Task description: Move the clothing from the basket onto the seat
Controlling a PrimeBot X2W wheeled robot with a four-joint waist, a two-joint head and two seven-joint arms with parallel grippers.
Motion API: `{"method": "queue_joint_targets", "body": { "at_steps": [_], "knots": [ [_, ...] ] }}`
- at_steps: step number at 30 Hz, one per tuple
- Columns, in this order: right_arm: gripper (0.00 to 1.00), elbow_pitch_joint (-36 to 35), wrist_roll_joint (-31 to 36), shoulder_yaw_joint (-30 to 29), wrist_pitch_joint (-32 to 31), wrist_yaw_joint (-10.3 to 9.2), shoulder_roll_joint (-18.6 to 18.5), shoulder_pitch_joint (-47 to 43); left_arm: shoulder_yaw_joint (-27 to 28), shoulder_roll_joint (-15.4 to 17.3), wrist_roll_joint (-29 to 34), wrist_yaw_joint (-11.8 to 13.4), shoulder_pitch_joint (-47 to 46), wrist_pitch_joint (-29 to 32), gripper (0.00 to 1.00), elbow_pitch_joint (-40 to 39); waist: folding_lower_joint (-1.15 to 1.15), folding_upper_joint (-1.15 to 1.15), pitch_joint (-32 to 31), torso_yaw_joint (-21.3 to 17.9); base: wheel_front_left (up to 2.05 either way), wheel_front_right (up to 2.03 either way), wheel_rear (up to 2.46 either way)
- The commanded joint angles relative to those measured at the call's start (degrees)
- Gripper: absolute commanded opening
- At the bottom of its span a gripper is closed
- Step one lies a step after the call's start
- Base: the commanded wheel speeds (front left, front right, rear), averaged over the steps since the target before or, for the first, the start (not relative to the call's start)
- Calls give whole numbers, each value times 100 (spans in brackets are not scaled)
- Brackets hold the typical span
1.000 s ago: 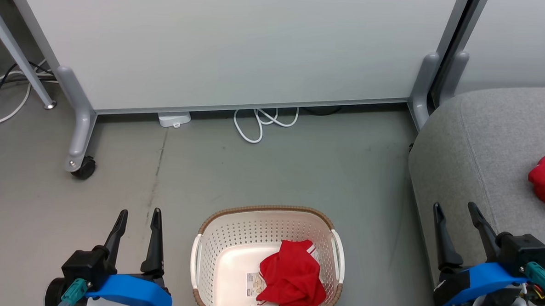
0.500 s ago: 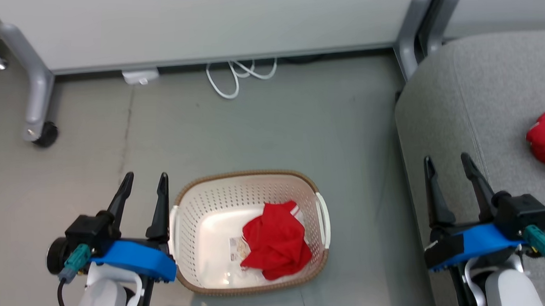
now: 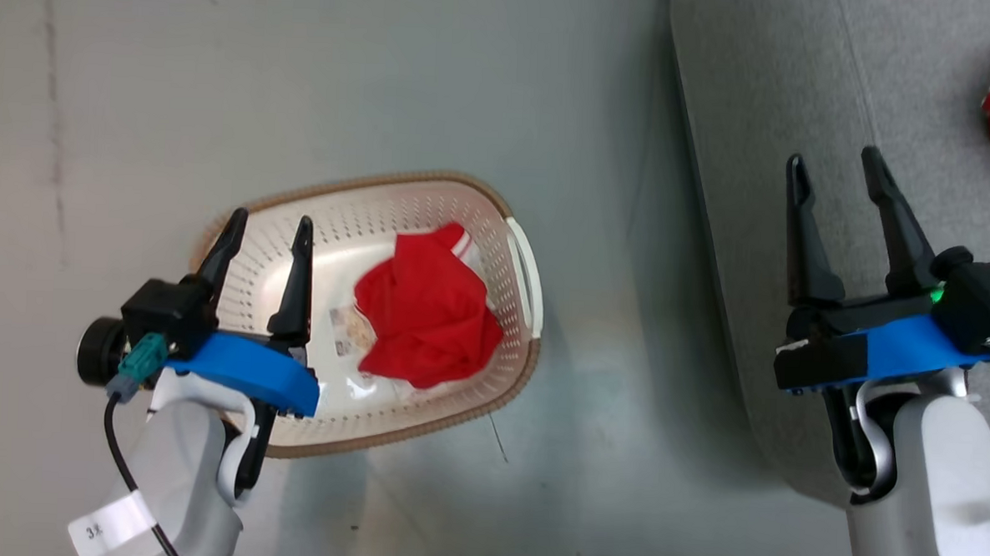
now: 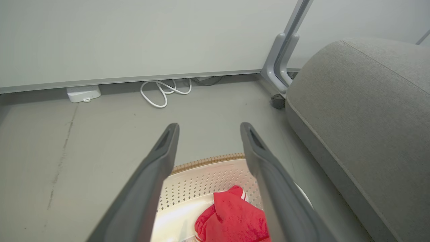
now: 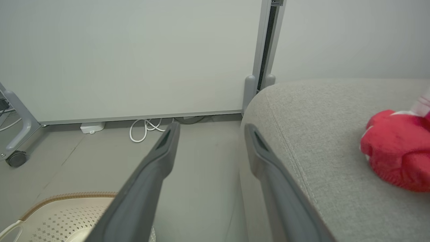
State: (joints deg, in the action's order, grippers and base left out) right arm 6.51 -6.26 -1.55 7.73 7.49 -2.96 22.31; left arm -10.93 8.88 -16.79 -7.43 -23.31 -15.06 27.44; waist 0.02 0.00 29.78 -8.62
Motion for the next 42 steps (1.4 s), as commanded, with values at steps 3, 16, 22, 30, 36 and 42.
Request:
{"method": "queue_joint_targets", "body": {
  "at_steps": [3, 16, 22, 30, 36, 42],
  "knots": [
    [100, -57, -164, 65, 133, 1, 13, 257, -351, 255, -99, -7, -445, -17, 100, 265, -2, 0, 947, -463, 0, 0, 0],
    [100, 292, -635, 535, 513, 1, 12, 708, -1401, 743, -355, -7, -1123, -17, 100, 961, -2, 0, 1859, -765, 0, 0, 0],
    [100, 478, -755, 716, 638, 1, 11, 919, -2092, 867, -340, -7, -1343, -17, 100, 1341, -2, 0, 2128, -861, 0, 0, 0],
    [100, 580, -875, 867, 730, 1, 11, 1052, -2710, 1073, -400, -7, -1666, -16, 100, 1641, -2, 0, 2396, -981, 0, 0, 0],
    [100, 623, -949, 922, 745, 1, 11, 1098, -3204, 1202, -457, -7, -1921, 0, 100, 1932, -2, 0, 2535, -1039, 0, 0, 0],
    [100, 562, -1051, 980, 747, 1, 11, 1144, -3677, 1285, -499, -7, -2177, 106, 100, 2221, -2, 0, 2646, -1075, 0, 0, 0]
  ]
}}
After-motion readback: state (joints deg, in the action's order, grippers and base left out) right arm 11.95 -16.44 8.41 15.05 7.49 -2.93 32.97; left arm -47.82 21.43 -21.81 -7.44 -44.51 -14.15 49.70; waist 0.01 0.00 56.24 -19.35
